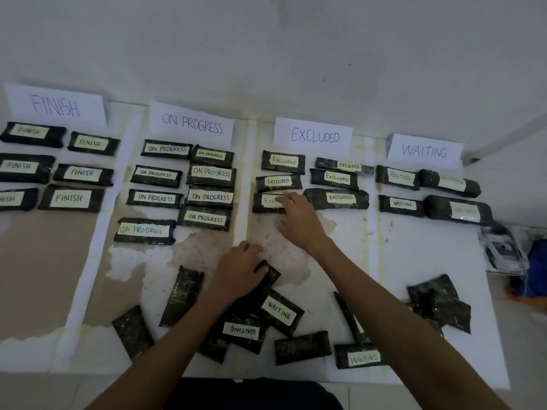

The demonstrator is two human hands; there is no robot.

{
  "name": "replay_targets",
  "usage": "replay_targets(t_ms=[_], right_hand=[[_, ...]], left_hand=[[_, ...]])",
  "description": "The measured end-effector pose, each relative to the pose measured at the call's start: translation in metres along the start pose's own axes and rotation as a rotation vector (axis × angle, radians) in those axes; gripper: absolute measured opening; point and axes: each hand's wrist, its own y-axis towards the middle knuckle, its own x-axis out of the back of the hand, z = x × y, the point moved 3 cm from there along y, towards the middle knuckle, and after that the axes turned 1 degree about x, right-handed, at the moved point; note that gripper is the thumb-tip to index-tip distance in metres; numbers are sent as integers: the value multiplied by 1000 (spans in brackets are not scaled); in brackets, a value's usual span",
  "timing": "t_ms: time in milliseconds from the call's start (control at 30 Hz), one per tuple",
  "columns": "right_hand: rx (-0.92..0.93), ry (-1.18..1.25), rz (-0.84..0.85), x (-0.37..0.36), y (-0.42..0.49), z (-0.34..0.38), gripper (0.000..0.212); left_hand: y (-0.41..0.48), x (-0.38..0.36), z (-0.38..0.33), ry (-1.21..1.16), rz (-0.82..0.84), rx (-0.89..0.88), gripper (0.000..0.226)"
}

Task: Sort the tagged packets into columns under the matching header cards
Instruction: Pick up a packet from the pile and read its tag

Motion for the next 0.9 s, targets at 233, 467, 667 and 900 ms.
replay_targets(t_ms=[233, 467, 667, 900], right_hand=[[-140, 243, 40, -11, -85, 0, 45], [-299, 419, 68, -4, -126, -2, 39], [-352, 526, 96, -8, -130, 13, 40], [-324, 467, 0, -15, -124, 35, 61]], left_hand=[[-29, -23, -15, 191, 7, 19, 62], [-20, 9, -25, -638, -15, 264, 26], [-13, 15, -21, -952, 9, 457, 20], [-11, 6, -25, -1180, -45, 622, 23]])
